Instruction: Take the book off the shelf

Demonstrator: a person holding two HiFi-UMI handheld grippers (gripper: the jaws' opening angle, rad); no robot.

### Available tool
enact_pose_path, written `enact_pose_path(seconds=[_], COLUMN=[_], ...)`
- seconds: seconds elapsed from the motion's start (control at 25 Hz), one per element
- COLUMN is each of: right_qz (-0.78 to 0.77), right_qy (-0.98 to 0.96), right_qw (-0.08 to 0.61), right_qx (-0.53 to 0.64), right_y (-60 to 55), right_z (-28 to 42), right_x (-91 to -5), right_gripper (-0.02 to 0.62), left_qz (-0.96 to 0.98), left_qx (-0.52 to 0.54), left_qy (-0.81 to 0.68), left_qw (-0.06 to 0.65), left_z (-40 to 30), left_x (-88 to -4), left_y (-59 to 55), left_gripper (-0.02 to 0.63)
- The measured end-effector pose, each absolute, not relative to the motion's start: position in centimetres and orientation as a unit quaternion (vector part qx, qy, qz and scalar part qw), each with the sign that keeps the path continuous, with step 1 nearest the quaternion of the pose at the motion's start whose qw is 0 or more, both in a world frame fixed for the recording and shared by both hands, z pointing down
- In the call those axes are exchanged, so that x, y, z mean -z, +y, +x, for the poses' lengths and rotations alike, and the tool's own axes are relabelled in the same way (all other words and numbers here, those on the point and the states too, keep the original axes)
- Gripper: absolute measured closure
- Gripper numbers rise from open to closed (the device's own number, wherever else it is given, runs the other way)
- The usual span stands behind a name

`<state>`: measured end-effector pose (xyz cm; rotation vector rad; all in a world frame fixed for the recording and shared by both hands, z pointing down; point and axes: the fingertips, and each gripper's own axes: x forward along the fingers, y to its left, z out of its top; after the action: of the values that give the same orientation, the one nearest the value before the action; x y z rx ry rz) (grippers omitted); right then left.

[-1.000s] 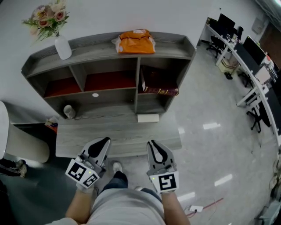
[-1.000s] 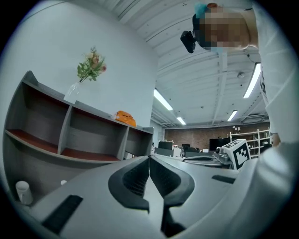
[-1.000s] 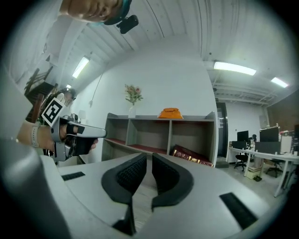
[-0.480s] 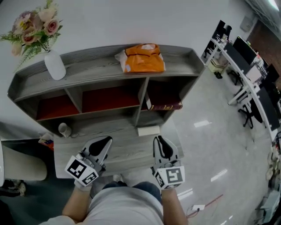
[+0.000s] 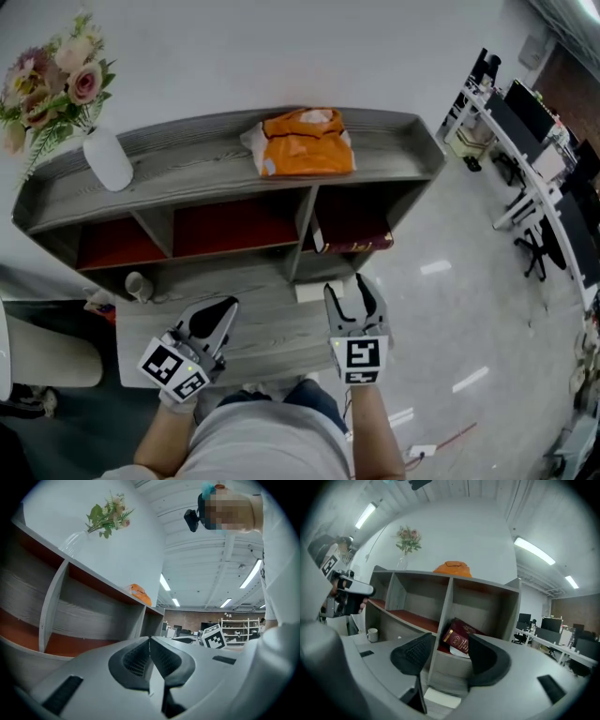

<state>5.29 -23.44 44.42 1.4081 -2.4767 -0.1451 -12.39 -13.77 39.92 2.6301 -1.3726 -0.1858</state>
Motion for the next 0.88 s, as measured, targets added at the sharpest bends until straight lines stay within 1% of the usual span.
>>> enact_pose_path(seconds=[0.12, 0.28, 0.6, 0.88], right_qz=[0.477, 0.456, 0.410, 0.372], right_qy=[-0.862, -0.862, -0.874, -0.883], right_qw=[0.162, 0.204, 0.234, 0.251], right_qx=[0.050, 0.090, 0.118, 0.139], right_y=[-25.8, -28.6, -33.2, -34.5], right_z=[5.7, 5.8, 4.7, 3.1], right_x=[-45.4, -46.8, -48.7, -50.2], right_gripper=[0.339, 0.321, 0.290, 0.270], left_qz=[0.871, 0.854, 0.818, 0.799], left_qx=[0.061, 0.067, 0.065, 0.064], left_qy=[-0.479, -0.506, -0.559, -0.585], left_qw=[0.092, 0.105, 0.120, 0.126], left_z=[-12.0, -11.5, -11.3, -11.1], left_x=[-40.2, -40.6, -41.4, -41.9], left_y=[-14.4, -15.1, -15.7, -15.6], left_gripper=[0.589, 0.589, 0.589, 0.589])
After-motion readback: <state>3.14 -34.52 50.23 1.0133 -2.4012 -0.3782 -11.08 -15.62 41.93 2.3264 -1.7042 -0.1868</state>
